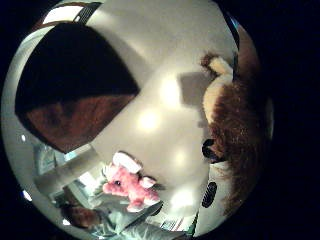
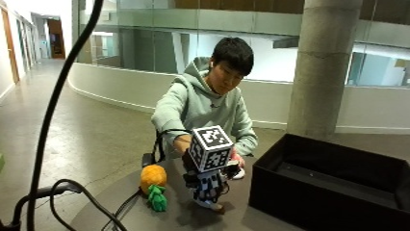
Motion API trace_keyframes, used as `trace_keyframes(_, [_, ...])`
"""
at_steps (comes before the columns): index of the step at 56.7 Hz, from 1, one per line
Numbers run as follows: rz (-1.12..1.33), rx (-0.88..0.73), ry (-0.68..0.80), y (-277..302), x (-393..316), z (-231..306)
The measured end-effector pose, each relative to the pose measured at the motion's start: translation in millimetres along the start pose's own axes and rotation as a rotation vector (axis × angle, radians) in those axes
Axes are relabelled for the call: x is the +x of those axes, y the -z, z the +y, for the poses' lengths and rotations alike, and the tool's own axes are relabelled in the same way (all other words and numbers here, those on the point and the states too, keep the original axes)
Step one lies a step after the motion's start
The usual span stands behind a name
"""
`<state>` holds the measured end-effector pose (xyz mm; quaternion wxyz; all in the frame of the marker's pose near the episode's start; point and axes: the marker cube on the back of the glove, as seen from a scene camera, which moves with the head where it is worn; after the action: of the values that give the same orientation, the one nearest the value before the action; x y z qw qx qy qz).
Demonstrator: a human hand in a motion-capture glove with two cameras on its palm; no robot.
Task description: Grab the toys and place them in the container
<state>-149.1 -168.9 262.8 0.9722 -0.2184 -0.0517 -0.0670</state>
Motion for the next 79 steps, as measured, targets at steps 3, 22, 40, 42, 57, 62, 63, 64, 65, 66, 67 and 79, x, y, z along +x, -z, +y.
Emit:
trace_keyframes(3, [0.01,-0.065,0.009,2,-5,13])
trace_keyframes(22, [0.061,-0.176,0.044,68,-82,127])
trace_keyframes(40, [0.134,0.032,0.106,202,-138,151])
trace_keyframes(42, [0.136,0.068,0.12,213,-147,152])
trace_keyframes(57, [-0.001,0.53,0.339,268,-240,139])
trace_keyframes(62, [-0.064,0.695,0.373,269,-271,127])
trace_keyframes(63, [-0.076,0.705,0.371,268,-276,124])
trace_keyframes(64, [-0.088,0.702,0.367,266,-281,120])
trace_keyframes(65, [-0.101,0.687,0.36,264,-287,117])
trace_keyframes(66, [-0.112,0.664,0.353,262,-293,112])
trace_keyframes(67, [-0.119,0.64,0.348,259,-298,108])
trace_keyframes(79, [-0.09,0.607,0.384,247,-313,88])
